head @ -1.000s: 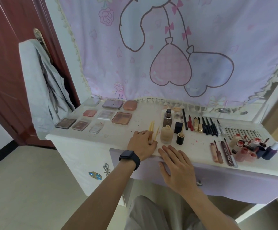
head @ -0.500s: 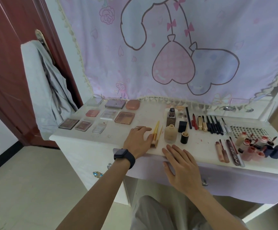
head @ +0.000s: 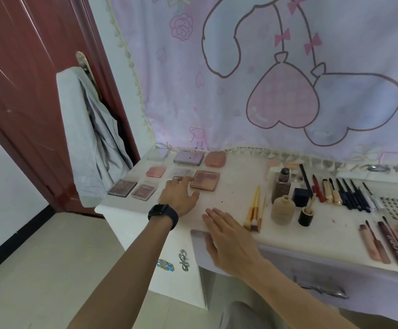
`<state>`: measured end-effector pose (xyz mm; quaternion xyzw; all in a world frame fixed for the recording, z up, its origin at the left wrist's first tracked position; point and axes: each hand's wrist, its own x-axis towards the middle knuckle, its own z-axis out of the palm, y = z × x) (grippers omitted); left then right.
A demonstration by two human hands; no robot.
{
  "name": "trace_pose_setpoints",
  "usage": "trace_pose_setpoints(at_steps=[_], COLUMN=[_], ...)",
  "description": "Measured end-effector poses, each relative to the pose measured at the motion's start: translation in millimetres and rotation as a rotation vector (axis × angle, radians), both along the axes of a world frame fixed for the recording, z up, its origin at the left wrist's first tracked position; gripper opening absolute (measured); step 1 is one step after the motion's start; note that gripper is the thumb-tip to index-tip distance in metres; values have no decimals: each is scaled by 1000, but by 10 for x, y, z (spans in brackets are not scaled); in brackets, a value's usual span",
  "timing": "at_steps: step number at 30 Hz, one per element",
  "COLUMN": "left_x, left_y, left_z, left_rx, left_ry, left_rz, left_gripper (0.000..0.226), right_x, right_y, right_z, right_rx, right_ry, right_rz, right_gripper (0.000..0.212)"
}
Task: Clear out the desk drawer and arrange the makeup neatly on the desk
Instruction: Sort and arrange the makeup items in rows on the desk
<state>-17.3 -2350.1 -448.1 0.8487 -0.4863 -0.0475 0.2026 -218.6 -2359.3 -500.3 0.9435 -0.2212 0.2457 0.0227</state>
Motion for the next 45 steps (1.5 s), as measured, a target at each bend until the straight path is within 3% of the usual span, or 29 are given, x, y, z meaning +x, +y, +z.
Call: trace_pose_setpoints(at_steps=[3, 10, 22, 25, 29, 33, 35, 37, 39, 41, 43, 45], left_x=[77, 16, -6, -45, -30, -102, -206, -383, -595, -813, -1024, -1245], left_y=[-148, -481, -673, -663, -420, -40, 165, 369, 519, 613, 670, 700], left_z=[2, -32, -124, -62, 133, 287, 310, 324, 316, 299, 265, 217], left_rx=[10, 70, 151, 113, -104, -308, -412, -490, -526, -554, -551, -509], left_ry=[-10, 36, -53, 49, 459, 695, 728, 675, 600, 531, 439, 358], left_rz=[-7, -9, -31, 35, 125, 75, 49, -5, -66, -138, -220, -298], left_gripper=[58, 67, 45, 54, 72, 70, 59, 61, 66, 69, 71, 73], right_x=[183, 200, 223, 209, 195, 113, -5, -178, -357, -522, -698, -891], right_y=[-66, -127, -94, -95, -106, -72, 20, 112, 151, 117, 65, 42], right_z=[-69, -264, -282, -279, -193, 0, 128, 307, 515, 682, 798, 828], right_rx=[80, -67, -20, -5, 28, 222, 348, 598, 969, 1219, 1317, 1314], right_ry=[85, 58, 9, 12, 88, 95, -124, -412, -642, -765, -808, -813], right_rz=[33, 5, -1, 14, 13, 140, 148, 49, -5, -36, -51, -78], right_gripper=[55, 55, 53, 53, 54, 52, 42, 29, 20, 37, 48, 39])
